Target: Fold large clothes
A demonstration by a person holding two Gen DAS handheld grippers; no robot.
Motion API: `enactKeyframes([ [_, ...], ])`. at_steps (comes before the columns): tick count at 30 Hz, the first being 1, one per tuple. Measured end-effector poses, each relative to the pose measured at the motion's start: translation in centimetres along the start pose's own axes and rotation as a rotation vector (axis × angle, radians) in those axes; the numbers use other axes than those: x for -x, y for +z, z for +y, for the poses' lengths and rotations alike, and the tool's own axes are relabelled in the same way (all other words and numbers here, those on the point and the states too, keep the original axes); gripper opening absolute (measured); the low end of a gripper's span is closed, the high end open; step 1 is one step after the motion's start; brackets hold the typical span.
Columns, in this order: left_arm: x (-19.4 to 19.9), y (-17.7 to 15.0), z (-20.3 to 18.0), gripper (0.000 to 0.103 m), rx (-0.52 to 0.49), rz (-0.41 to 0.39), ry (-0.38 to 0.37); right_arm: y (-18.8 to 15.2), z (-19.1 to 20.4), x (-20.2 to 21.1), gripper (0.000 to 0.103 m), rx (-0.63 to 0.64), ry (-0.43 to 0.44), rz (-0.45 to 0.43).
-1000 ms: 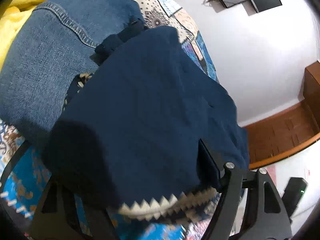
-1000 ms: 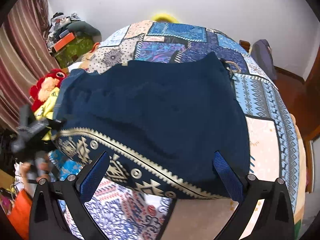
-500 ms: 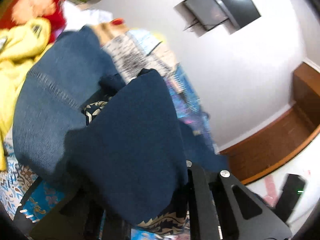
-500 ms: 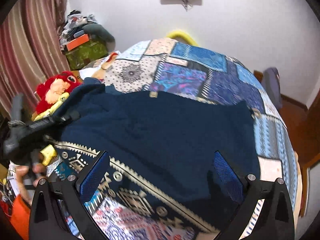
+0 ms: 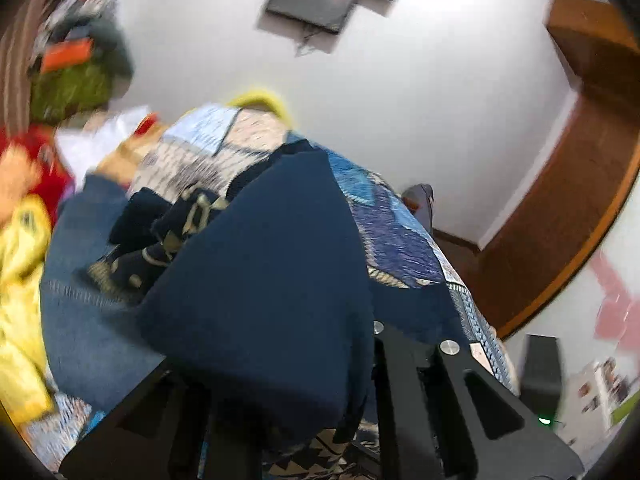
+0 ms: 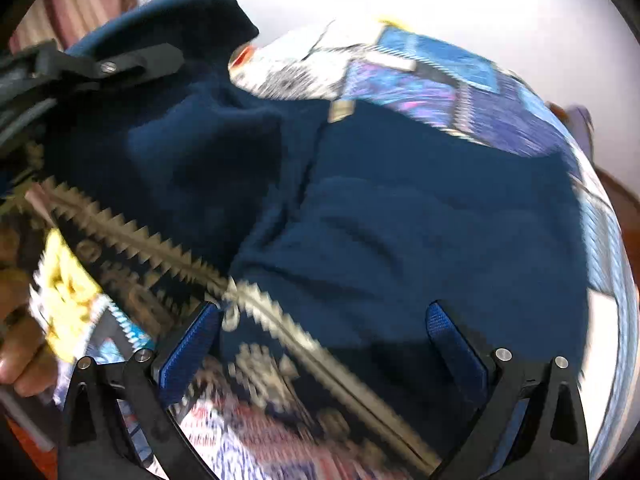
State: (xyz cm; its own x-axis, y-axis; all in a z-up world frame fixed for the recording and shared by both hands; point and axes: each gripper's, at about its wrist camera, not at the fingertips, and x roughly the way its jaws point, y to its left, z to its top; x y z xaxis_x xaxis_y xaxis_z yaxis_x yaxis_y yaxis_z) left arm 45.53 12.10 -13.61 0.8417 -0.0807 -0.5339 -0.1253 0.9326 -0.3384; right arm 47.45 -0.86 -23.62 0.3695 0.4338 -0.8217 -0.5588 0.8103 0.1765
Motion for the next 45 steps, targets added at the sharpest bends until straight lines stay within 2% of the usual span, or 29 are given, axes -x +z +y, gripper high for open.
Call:
enactKeyframes([
  [3,-0.9,0.3,-4.4,0.011,-0.093,-0.007,-0.039,-2.0,-3.3,3.9,0.103,-0.102,-0.058,-0.076],
  [8,-4.3,-2.3,-12.5,0.011,-0.288,0.068,-0.1,-6.4,-8.8,9.4,0.103,-0.187,-0.196,-0.139],
  [10,-6.1,-4.3,-15.3,0.011,-0.385,0.142,-0.143,-8.1,-11.1,11.2,0.103,-0.206,-0.273,-0.14],
  [12,-8.5,-6.9,-17.0,0.012,-0.458,0.262,-0.171,-9.5,-13.0,12.4,0.103,-0.226,-0.328,-0.129],
  [15,-11.1,-10.2,-17.8,0.012,-0.528,0.425,-0.203,-11.0,-15.0,13.9,0.103,-0.256,-0.364,-0.121],
  [17,-11.5,-11.6,-17.8,0.012,-0.571,0.472,-0.213,-12.1,-16.1,15.0,0.103,-0.278,-0.373,-0.122],
  [21,-9.9,-12.1,-17.8,0.022,-0.657,0.433,-0.185,-13.1,-17.0,16.8,0.103,-0.308,-0.374,-0.143],
  [22,-9.4,-12.1,-18.1,0.024,-0.662,0.434,-0.182,-13.1,-17.1,17.3,0.103,-0.31,-0.376,-0.152],
  [24,-8.3,-11.7,-17.6,0.033,-0.645,0.453,-0.191,-13.1,-17.4,18.0,0.103,-0.306,-0.374,-0.169],
  [25,-7.4,-11.7,-17.5,0.042,-0.625,0.461,-0.201,-12.5,-17.3,18.1,0.103,-0.301,-0.372,-0.181],
  [27,-5.8,-11.1,-16.7,0.053,-0.603,0.458,-0.252,-12.0,-16.7,19.0,0.103,-0.288,-0.365,-0.213],
  [28,-5.1,-10.8,-16.4,0.066,-0.6,0.451,-0.264,-11.4,-16.5,19.2,0.103,-0.276,-0.352,-0.237],
  [29,-3.7,-11.5,-16.8,0.075,-0.599,0.437,-0.277,-10.9,-16.1,19.6,0.103,-0.267,-0.338,-0.254],
  [31,-1.5,-11.2,-16.2,0.083,-0.591,0.401,-0.294,-9.7,-15.3,19.8,0.103,-0.25,-0.31,-0.282],
  [33,0.0,-10.4,-15.0,0.085,-0.585,0.37,-0.279,-8.4,-14.3,20.0,0.103,-0.228,-0.273,-0.308],
  [35,1.3,-9.7,-14.2,0.085,-0.585,0.326,-0.227,-7.2,-13.6,19.2,0.103,-0.216,-0.235,-0.313],
  [37,1.7,-8.7,-12.8,0.089,-0.587,0.256,-0.159,-6.5,-13.0,17.8,0.103,-0.213,-0.207,-0.295],
  [39,1.1,-7.9,-10.9,0.094,-0.554,0.23,-0.1,-6.4,-12.5,15.3,0.103,-0.232,-0.161,-0.237],
  [43,-2.1,-8.2,-8.0,0.094,-0.523,0.298,-0.03,-8.0,-12.5,9.6,0.103,-0.309,-0.081,-0.076],
  [45,-3.2,-9.1,-6.8,0.095,-0.519,0.333,-0.037,-9.5,-12.8,7.4,0.103,-0.354,-0.061,-0.015],
])
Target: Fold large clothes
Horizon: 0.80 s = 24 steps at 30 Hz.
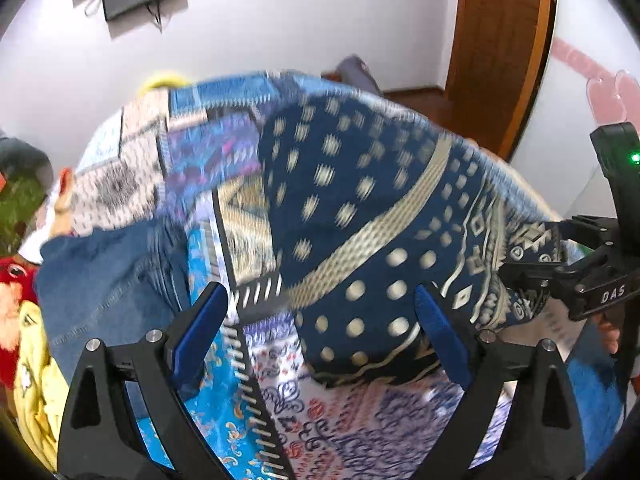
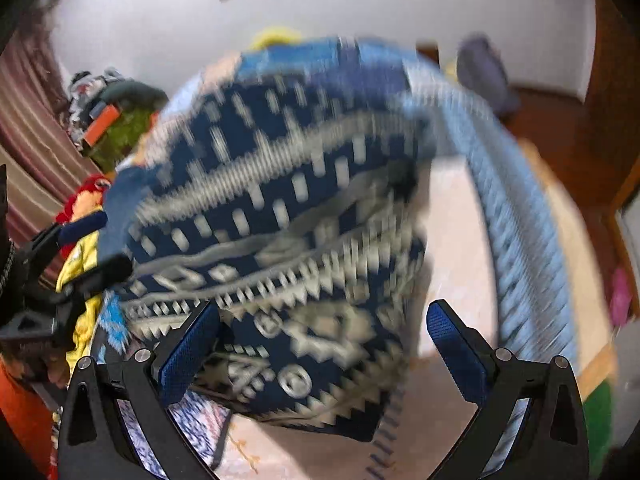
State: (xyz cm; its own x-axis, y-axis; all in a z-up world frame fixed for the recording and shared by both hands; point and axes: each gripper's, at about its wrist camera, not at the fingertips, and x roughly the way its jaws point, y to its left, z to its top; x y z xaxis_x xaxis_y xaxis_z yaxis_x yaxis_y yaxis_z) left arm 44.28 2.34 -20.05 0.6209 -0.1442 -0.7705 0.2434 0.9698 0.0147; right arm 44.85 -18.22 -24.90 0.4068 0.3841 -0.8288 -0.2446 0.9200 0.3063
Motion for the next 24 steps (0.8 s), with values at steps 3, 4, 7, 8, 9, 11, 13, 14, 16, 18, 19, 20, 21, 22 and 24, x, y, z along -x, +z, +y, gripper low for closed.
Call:
enactKeyframes([
  [3,-0.1,-1.5,1.2,0.095,0.048,0.007,-0.075,-1.4,-1.3,-1.1,0.103,-0.066,0.028,0.06],
  [4,0.0,-1.8,1.6,0.095,0.053,0.013,-0.094,-1.7,-1.8,-0.9,0.103,-0.083,0.044,0.072],
  [7,0.8,-2.2,2.4,0.095,0.051,0.024,-0.1,-1.5,-2.6,0.6,0.103,-0.07,0.012,0.058],
  [8,1.0,-2.0,2.7,0.095,0.049,0.024,-0.093,-1.2,-2.7,1.3,0.103,-0.057,-0.002,0.039],
  [9,1.3,-1.8,2.9,0.095,0.048,0.022,-0.092,-0.9,-2.7,1.7,0.103,-0.05,-0.005,0.026],
  [11,1.6,-1.0,3.6,0.095,0.061,0.011,-0.1,0.1,-2.9,2.9,0.103,-0.05,0.016,-0.009],
  [13,1.5,0.2,4.4,0.095,0.095,0.009,-0.127,1.3,-3.4,3.2,0.103,-0.066,0.041,-0.027],
  [14,1.3,0.9,4.8,0.095,0.12,0.011,-0.149,2.0,-3.5,3.0,0.103,-0.076,0.055,-0.034],
  [16,0.7,2.2,5.4,0.095,0.165,0.022,-0.21,3.4,-3.7,2.0,0.103,-0.081,0.093,-0.029],
  [18,-0.6,3.4,5.8,0.095,0.209,0.045,-0.282,4.6,-3.7,0.4,0.103,-0.086,0.13,-0.002],
  [19,-1.4,3.8,5.9,0.095,0.225,0.058,-0.302,5.2,-3.8,-0.6,0.103,-0.097,0.145,0.013],
  [20,-2.5,4.1,6.0,0.095,0.241,0.081,-0.326,5.8,-4.3,-1.4,0.103,-0.112,0.165,0.029],
  [21,-3.8,4.4,6.1,0.095,0.261,0.108,-0.346,6.0,-4.4,-2.3,0.103,-0.122,0.182,0.044],
  [22,-4.8,4.5,6.1,0.095,0.277,0.129,-0.364,6.6,-4.6,-3.8,0.103,-0.141,0.216,0.073],
  [24,-7.2,4.7,6.2,0.095,0.316,0.179,-0.429,7.3,-4.7,-5.5,0.102,-0.161,0.271,0.099],
])
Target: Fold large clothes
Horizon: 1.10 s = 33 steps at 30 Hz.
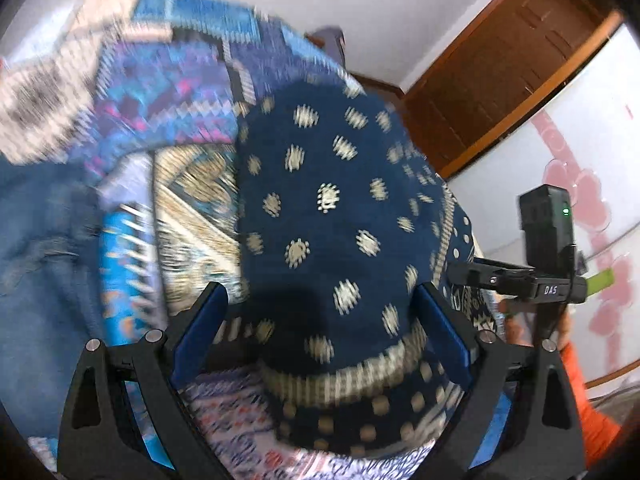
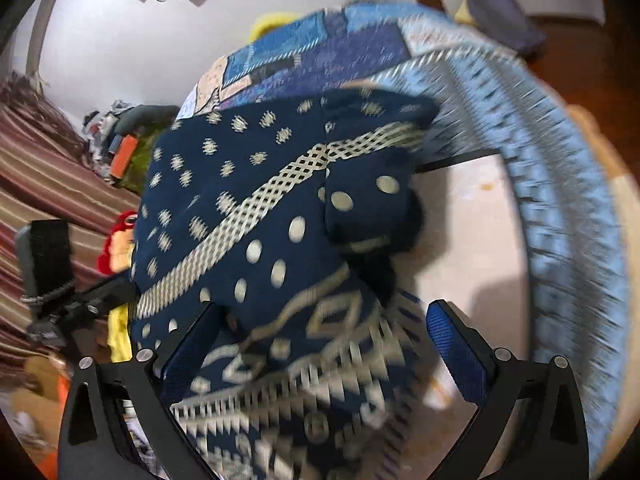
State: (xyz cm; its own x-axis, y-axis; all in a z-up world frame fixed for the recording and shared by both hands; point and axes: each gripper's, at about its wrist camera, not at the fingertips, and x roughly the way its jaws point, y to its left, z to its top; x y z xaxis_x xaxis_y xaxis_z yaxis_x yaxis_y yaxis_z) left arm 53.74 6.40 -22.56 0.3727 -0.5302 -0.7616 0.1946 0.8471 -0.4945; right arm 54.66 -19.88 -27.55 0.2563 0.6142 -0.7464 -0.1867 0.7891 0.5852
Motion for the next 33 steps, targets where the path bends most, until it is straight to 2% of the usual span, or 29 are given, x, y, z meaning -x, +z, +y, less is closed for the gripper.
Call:
enactKeyframes([
  [2,-1.6,0.5,0.6,0.096,0.023,0.024,-0.039,0.8,-0.1,-1.5,0.102,0.008,0.093,0.0],
  [6,-3.4,1.1,1.2,0.097,0.056,-0.015,-0.065,1.7,0.8,-3.6,0.101,0.035,0.112,0.003],
  [7,-3.5,1.3,1.1,0.094,0.056,-0.034,-0.057,2.0,1.5,-4.2,0.097,0.053,0.101,0.006],
  [8,-3.5,1.4,0.9,0.085,0.046,-0.05,-0.044,2.1,1.9,-4.5,0.094,0.063,0.1,0.009],
  [9,-3.5,1.5,0.7,0.082,0.036,-0.061,-0.031,2.2,2.1,-4.7,0.087,0.058,0.103,0.014],
  [11,-3.0,1.1,0.3,0.066,0.024,-0.085,-0.031,2.2,2.1,-4.8,0.074,0.031,0.118,0.019],
  [13,-2.1,0.7,-0.3,0.058,-0.001,-0.102,-0.027,2.1,2.3,-4.4,0.052,0.01,0.153,0.012],
  [15,-0.8,0.3,-1.0,0.054,-0.02,-0.12,-0.017,2.0,3.1,-3.7,0.044,0.022,0.171,0.009],
  [20,4.6,-0.4,-1.6,0.049,-0.02,-0.19,0.004,1.5,8.0,-2.2,0.039,0.105,0.147,-0.012],
  [24,10.8,-1.3,-1.6,0.048,-0.041,-0.275,0.037,1.5,12.2,-0.7,0.036,0.159,0.201,-0.031],
  [26,13.3,-1.8,-1.5,0.048,-0.043,-0.308,0.046,1.5,15.6,0.1,0.036,0.214,0.216,-0.049],
  [33,21.2,-3.3,2.2,0.048,-0.004,-0.42,0.084,1.4,24.6,-0.4,0.036,0.327,0.241,-0.064],
])
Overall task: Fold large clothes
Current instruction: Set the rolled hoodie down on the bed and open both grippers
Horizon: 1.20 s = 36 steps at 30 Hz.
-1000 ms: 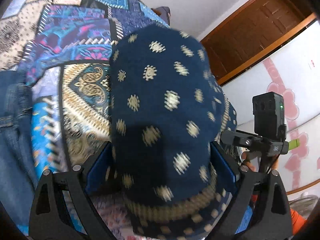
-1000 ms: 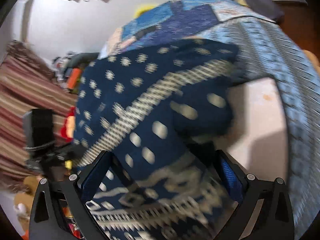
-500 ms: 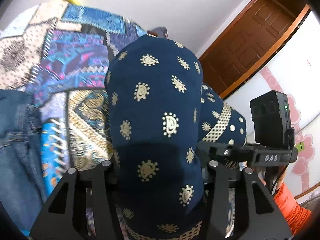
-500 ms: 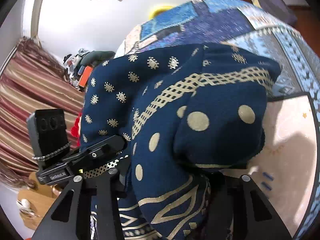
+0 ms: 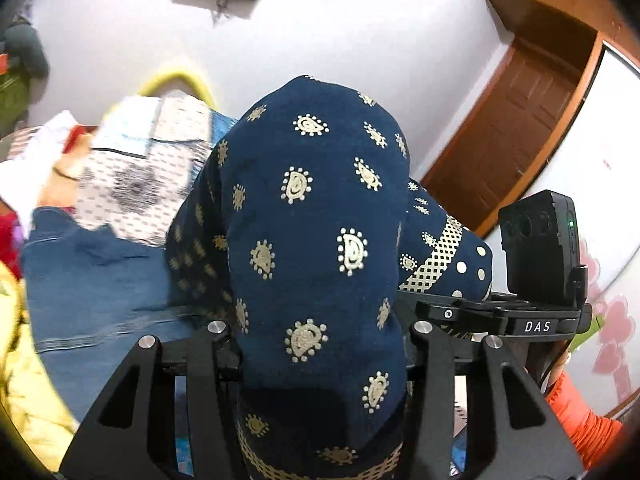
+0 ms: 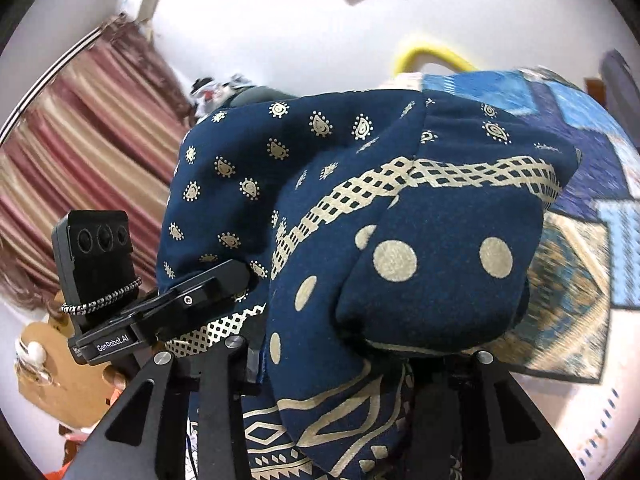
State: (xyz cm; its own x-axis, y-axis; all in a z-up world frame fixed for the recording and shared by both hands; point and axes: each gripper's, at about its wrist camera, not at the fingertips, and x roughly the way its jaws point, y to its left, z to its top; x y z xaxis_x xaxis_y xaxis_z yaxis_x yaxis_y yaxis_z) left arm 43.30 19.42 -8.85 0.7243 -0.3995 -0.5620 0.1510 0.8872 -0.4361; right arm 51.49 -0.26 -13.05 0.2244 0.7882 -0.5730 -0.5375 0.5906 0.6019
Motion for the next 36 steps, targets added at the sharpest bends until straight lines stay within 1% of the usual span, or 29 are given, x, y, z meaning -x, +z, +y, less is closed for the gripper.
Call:
enactKeyframes([
  [3,1.8,-0.2,3.1,0.048,0.036,-0.011,0.018,0.7,2.7,-3.2,0.036,0.027,0.01,0.027],
  [5,2.3,-0.5,5.5,0.048,0.069,-0.005,0.031,0.8,3.7,-5.4,0.036,0.034,0.012,0.05],
  [9,1.7,-1.6,11.2,0.048,0.155,0.032,0.056,1.0,4.8,-11.4,0.036,0.052,-0.004,0.113],
  [10,1.5,-1.9,12.2,0.048,0.171,0.048,0.067,1.0,5.0,-13.5,0.036,0.074,-0.028,0.139],
  [13,0.1,-3.0,15.6,0.048,0.207,0.081,0.098,1.1,4.8,-17.7,0.036,0.092,-0.074,0.207],
  [15,-0.5,-3.7,17.7,0.049,0.244,0.09,0.097,1.4,3.8,-20.6,0.037,0.049,-0.072,0.264],
  [16,-0.8,-4.1,18.8,0.05,0.264,0.092,0.096,1.5,3.2,-21.6,0.038,0.031,-0.075,0.284],
  [18,-1.1,-5.1,20.4,0.051,0.289,0.095,0.094,1.6,2.3,-22.8,0.044,0.004,-0.085,0.304],
  [19,-1.2,-5.4,21.0,0.052,0.296,0.096,0.097,1.6,1.6,-23.2,0.045,-0.007,-0.103,0.313],
  [21,-1.3,-6.2,22.5,0.055,0.323,0.093,0.099,1.4,0.6,-22.8,0.045,0.004,-0.159,0.3],
  [22,-1.3,-6.5,23.3,0.057,0.341,0.095,0.092,1.5,0.0,-22.2,0.048,0.036,-0.236,0.276],
  [24,-0.7,-7.1,24.0,0.06,0.368,0.093,0.084,1.4,-0.8,-21.4,0.049,0.055,-0.29,0.268],
  [25,-0.5,-7.1,23.9,0.062,0.359,0.09,0.097,1.6,-1.5,-21.0,0.049,0.049,-0.303,0.273],
  [27,-0.2,-6.7,22.7,0.063,0.303,0.099,0.157,1.3,-1.6,-19.8,0.049,0.056,-0.311,0.281],
  [29,0.1,-6.8,21.5,0.063,0.259,0.118,0.191,0.8,-0.2,-18.7,0.049,0.128,-0.335,0.261],
  [30,0.5,-6.9,20.5,0.064,0.23,0.129,0.222,0.1,0.6,-18.2,0.049,0.161,-0.327,0.254],
  [32,0.7,-7.5,19.7,0.065,0.194,0.143,0.267,-1.8,2.3,-16.9,0.049,0.212,-0.306,0.24],
  [33,1.3,-8.1,19.0,0.066,0.183,0.148,0.289,-2.6,2.8,-16.7,0.052,0.227,-0.306,0.237],
  [34,1.7,-8.6,18.6,0.068,0.176,0.149,0.305,-3.7,3.3,-16.3,0.06,0.246,-0.316,0.235],
  [36,3.0,-9.9,17.8,0.073,0.157,0.136,0.346,-6.3,4.0,-15.8,0.072,0.295,-0.354,0.246],
])
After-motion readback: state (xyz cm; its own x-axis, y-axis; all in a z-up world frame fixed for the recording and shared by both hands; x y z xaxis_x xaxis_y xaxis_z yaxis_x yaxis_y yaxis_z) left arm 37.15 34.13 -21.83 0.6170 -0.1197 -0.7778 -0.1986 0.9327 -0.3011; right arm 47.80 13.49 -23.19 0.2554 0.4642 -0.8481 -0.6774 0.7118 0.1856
